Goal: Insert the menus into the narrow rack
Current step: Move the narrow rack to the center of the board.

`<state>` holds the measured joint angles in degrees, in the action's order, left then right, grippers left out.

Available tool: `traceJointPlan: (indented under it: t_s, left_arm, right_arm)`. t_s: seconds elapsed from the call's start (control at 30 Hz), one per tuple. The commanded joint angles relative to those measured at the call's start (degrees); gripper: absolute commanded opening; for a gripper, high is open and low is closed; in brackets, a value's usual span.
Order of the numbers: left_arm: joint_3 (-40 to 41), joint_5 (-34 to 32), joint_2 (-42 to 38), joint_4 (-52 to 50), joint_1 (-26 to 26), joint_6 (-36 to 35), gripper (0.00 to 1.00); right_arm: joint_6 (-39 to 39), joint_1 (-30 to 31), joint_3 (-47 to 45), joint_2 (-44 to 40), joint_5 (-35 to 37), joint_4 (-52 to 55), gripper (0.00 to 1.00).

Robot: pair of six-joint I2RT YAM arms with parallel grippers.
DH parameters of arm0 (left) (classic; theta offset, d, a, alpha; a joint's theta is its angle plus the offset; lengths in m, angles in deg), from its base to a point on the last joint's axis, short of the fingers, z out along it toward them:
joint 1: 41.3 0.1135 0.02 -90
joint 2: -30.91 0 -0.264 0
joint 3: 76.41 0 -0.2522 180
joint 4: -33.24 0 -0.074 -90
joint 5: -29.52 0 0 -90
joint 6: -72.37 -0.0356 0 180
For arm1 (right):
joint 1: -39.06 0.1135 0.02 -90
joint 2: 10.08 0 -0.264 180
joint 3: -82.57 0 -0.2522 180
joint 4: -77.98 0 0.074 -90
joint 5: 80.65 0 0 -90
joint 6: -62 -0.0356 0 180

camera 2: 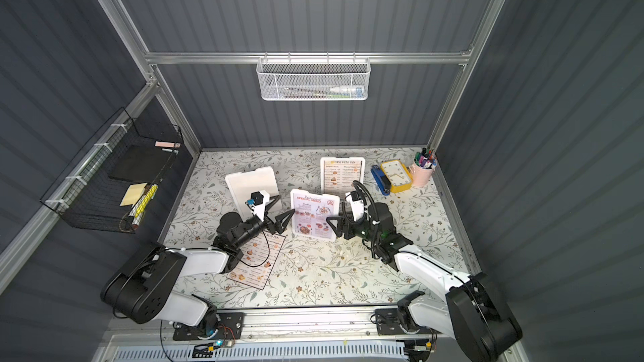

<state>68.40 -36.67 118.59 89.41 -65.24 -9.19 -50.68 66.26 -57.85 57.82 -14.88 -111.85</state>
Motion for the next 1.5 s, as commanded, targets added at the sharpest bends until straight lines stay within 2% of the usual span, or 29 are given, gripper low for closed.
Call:
traceJointPlan:
  t_s: [0.0, 0.17, 0.53, 0.57, 0.8, 1.0, 1.2, 1.47]
  left_arm:
    - [-2.51, 2.16, 4.86, 4.47, -0.28, 1.91, 0.86]
    - [-3.79, 0.67, 8.79, 4.90, -0.28, 2.37, 0.81]
    - [-6.08, -2.97, 9.92, 1.12, -0.21, 4.44, 0.64]
    - [-6.41, -4.81, 10.11, 0.96, -0.23, 4.72, 0.63]
    - [-6.58, -7.23, 9.61, 0.56, -0.23, 5.51, 0.62]
    - [-5.07, -12.44, 7.80, 0.67, -0.23, 7.43, 0.62]
    - [-5.40, -13.62, 6.96, -0.43, -0.20, 7.64, 0.62]
    - [-8.87, -13.50, 10.39, -1.97, -0.16, 7.60, 0.63]
  right_arm:
    - [-1.11, 2.15, -0.37, 1.27, 4.33, -1.10, 0.70]
    - [-2.34, 4.51, -0.08, 5.65, 11.09, -1.42, 0.67]
    - [-5.15, 5.46, 5.63, 19.81, 12.19, -6.95, 0.59]
    - [-5.34, 5.56, 6.47, 21.43, 11.98, -7.56, 0.59]
    - [-5.88, 6.23, 13.33, 30.70, 10.79, -8.54, 0.58]
    - [-5.04, 7.14, 19.41, 36.46, 11.87, -6.32, 0.59]
    - [-4.42, 7.51, 24.01, 39.95, 13.62, -4.09, 0.59]
    - [-4.30, 7.38, 28.15, 42.16, 17.84, -0.56, 0.59]
